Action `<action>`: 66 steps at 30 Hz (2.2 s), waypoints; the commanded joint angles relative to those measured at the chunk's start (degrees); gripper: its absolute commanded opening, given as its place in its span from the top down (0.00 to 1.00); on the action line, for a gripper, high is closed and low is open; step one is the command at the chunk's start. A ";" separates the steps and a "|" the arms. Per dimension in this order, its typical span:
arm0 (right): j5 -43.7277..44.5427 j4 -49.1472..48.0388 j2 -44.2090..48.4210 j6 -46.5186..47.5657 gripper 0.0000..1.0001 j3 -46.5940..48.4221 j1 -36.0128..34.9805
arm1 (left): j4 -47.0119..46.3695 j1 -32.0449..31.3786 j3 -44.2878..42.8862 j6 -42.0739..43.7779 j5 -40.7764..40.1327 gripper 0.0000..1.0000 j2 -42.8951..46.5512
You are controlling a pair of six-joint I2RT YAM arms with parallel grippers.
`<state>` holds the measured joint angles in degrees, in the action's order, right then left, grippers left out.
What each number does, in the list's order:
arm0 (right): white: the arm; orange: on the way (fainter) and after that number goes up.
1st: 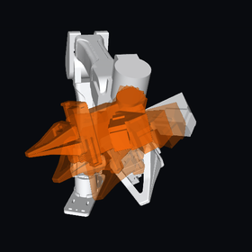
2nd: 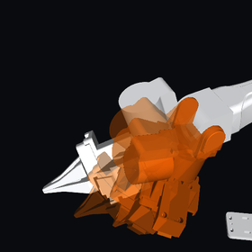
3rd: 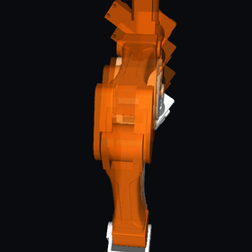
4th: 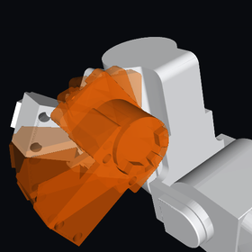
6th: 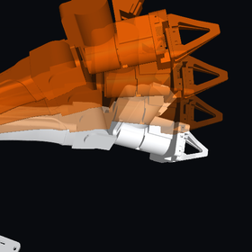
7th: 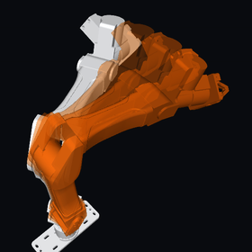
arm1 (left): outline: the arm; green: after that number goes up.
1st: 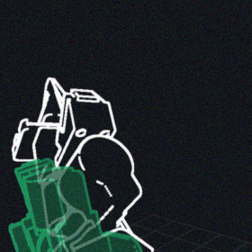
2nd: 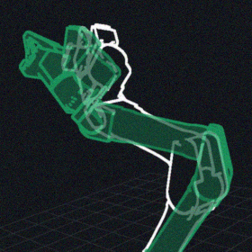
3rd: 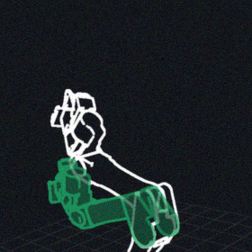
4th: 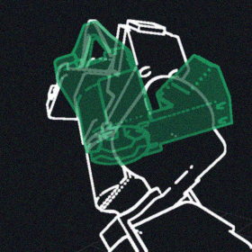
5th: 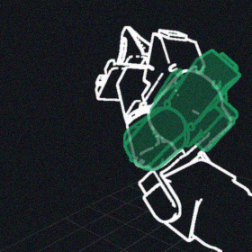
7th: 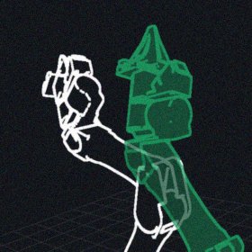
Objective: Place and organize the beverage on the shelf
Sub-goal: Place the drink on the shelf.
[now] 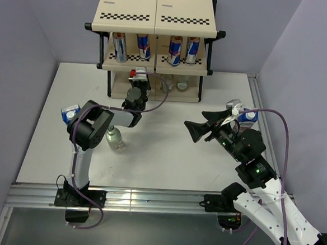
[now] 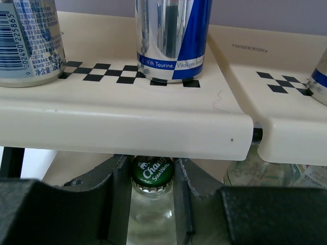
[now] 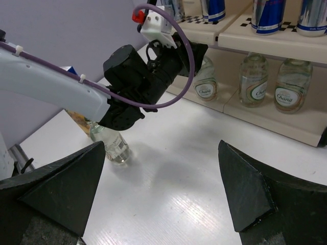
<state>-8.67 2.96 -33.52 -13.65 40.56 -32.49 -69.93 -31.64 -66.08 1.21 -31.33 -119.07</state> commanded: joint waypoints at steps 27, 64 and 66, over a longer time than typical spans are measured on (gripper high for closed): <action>-3.64 -5.95 0.47 -1.38 0.02 -0.92 -0.03 | -15.95 0.08 -4.49 -6.31 -2.51 0.96 -3.28; -3.38 -6.13 1.61 -1.47 0.02 -1.88 -0.03 | -7.51 1.67 -6.51 -8.86 -2.77 1.00 -6.44; -3.29 -6.30 1.70 -1.47 0.02 -2.06 -0.03 | -7.68 1.58 -6.51 -8.60 -2.51 1.00 -6.44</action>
<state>-12.10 -0.49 -32.58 -15.16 38.92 -32.49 -74.48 -30.94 -69.93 -4.10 -33.36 -124.60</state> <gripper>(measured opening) 0.979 0.370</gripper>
